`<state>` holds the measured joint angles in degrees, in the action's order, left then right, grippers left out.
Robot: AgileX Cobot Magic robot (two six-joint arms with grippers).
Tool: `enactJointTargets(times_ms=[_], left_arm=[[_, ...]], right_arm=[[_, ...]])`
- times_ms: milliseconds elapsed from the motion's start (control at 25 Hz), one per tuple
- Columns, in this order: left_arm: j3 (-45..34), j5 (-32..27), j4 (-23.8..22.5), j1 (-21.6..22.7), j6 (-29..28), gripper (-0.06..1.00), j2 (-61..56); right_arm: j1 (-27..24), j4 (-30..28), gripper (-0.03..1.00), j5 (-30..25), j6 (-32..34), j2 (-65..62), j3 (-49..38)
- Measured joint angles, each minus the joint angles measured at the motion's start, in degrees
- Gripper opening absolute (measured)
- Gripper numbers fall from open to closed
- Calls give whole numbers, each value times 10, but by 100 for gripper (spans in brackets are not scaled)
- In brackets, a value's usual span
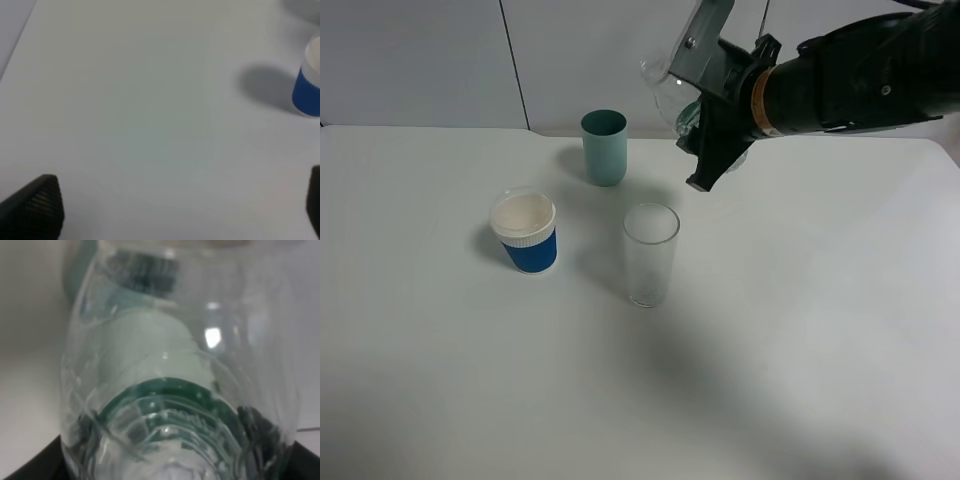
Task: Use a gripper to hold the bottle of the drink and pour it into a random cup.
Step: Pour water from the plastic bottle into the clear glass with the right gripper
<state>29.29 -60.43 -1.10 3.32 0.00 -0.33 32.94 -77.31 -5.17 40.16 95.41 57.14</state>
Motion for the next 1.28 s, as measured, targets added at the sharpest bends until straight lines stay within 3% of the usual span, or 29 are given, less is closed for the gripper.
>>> enactJointTargets(times_ms=[320,480,800,1000,1280], left_arm=[[0,0,0,0,0,98,0],[0,0,0,0,0,98,0],[0,0,0,0,0,98,0],[0,0,-1,0,0,98,0],[0,0,-1,0,0,98,0]], right_arm=[[7,-129,55,-8,1,7,0],[17,-204,55,12,0,7,0],[17,-205,55,33,-30,7,0],[1,-205,55,98,-70,7,-17],[-11,-205,55,111,-94,6,-22]])
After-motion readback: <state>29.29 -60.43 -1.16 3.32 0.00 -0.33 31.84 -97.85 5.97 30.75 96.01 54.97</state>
